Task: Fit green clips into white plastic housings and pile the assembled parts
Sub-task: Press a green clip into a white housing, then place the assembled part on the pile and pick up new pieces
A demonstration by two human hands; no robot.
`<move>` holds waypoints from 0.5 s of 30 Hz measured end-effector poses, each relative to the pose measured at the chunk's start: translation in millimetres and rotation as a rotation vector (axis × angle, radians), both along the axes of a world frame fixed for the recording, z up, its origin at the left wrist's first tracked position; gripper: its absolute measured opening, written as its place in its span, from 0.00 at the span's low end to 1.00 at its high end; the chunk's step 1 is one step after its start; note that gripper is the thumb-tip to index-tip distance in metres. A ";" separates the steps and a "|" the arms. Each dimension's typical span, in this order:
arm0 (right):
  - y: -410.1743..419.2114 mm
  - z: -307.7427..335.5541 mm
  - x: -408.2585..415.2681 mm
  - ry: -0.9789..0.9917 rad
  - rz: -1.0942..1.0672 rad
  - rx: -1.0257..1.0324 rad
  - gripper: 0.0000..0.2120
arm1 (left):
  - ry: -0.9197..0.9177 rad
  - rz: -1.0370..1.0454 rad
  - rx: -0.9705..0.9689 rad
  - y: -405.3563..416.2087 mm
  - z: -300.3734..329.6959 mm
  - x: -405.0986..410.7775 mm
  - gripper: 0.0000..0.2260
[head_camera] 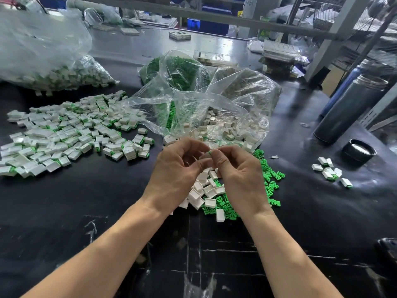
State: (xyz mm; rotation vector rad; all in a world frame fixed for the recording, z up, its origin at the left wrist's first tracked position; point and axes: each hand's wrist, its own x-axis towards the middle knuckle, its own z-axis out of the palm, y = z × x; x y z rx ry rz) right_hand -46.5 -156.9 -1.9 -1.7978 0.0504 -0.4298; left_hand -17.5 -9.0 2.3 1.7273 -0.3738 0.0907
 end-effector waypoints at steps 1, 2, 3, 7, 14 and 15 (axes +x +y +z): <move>0.4 -0.2 -0.2 0.009 -0.009 -0.013 0.04 | -0.029 0.005 0.038 0.7 -0.9 0.2 0.09; 0.6 -0.6 -0.4 0.015 -0.020 -0.033 0.04 | -0.065 0.020 0.083 1.6 -1.8 0.5 0.08; 0.7 -0.8 -0.6 0.018 -0.031 -0.061 0.05 | -0.105 0.041 0.132 2.1 -2.1 0.6 0.07; 1.8 -1.4 -1.3 0.023 -0.067 -0.146 0.04 | -0.226 0.100 0.285 3.4 -0.6 0.4 0.07; -10.4 -6.4 3.7 0.101 -0.138 -0.099 0.07 | -0.245 0.324 0.607 28.1 -2.5 18.1 0.10; -13.5 -7.3 5.1 0.114 -0.151 -0.093 0.07 | -0.252 0.387 0.683 35.4 -3.0 23.4 0.10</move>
